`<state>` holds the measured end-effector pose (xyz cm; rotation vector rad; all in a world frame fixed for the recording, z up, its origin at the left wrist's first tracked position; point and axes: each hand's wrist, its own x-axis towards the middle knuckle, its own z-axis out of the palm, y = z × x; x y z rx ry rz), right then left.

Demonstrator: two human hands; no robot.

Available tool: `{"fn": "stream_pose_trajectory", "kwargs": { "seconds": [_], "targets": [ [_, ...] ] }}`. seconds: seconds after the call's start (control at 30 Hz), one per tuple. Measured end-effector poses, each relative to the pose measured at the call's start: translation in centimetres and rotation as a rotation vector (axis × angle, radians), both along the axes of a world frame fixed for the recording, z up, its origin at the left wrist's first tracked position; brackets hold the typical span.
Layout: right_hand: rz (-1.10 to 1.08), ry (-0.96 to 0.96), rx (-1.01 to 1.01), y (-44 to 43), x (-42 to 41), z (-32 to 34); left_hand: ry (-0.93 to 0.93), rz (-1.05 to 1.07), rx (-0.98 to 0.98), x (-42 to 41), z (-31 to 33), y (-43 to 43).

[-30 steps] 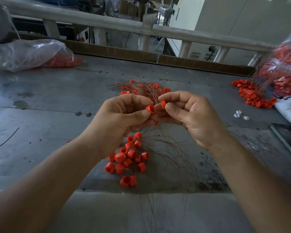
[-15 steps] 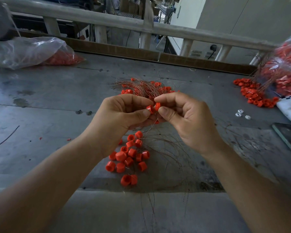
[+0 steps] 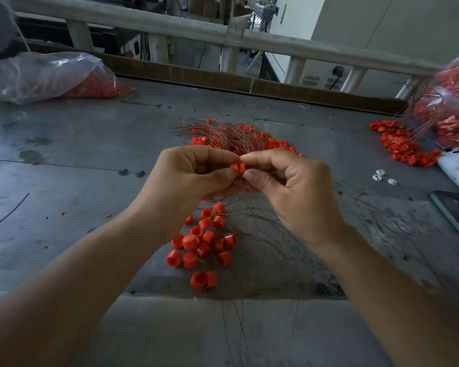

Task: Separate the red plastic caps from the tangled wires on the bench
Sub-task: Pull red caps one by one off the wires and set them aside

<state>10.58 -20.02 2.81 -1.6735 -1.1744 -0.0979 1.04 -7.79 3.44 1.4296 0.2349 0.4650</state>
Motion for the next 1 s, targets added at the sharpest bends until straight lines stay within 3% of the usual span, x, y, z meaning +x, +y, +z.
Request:
{"fn": "stream_pose_trajectory", "kwargs": {
  "seconds": [0.3,0.47,1.0],
  "targets": [
    [-0.057,-0.152,0.018,0.06,-0.25,-0.03,0.013,0.021,0.149,-0.16,0.06,0.05],
    [-0.069,-0.222,0.015,0.14,-0.41,0.04,0.013,0.005,0.119,-0.19,0.01,0.1],
    [-0.085,-0.193,-0.016,0.14,-0.48,0.12,0.01,0.03,0.153,-0.16,-0.11,0.01]
  ]
}}
